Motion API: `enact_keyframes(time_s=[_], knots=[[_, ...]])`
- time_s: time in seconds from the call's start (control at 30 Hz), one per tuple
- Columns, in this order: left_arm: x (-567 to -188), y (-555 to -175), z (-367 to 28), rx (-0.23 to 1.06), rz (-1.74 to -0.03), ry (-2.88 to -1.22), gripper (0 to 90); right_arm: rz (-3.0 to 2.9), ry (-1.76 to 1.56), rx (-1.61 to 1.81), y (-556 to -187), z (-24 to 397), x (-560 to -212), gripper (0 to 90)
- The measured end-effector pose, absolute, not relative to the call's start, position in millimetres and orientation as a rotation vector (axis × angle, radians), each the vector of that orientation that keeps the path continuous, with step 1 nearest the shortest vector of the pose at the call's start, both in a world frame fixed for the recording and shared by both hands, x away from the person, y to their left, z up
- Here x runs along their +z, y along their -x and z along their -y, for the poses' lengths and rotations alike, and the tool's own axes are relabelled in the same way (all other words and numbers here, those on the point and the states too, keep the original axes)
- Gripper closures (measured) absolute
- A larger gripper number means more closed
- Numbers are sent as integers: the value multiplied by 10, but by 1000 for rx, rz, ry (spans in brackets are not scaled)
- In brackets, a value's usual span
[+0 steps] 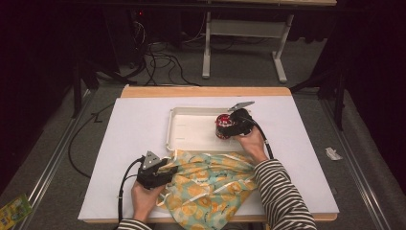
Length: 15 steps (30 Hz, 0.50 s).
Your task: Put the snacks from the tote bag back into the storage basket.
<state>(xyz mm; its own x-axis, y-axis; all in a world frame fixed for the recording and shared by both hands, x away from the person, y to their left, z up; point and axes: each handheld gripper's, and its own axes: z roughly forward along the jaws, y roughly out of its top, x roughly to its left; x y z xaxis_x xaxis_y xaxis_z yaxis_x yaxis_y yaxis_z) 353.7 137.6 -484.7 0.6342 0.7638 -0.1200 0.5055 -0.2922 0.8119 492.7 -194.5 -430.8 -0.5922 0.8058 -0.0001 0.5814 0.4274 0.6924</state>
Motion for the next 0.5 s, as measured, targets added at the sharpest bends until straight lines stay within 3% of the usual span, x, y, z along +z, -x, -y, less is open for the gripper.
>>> enact_keyframes(time_s=[0.5], knots=[[-4847, -3532, -1375, 371, -996, -1963, 449, -2338, -1209, 966, -4869, 1968, -4266, 224]])
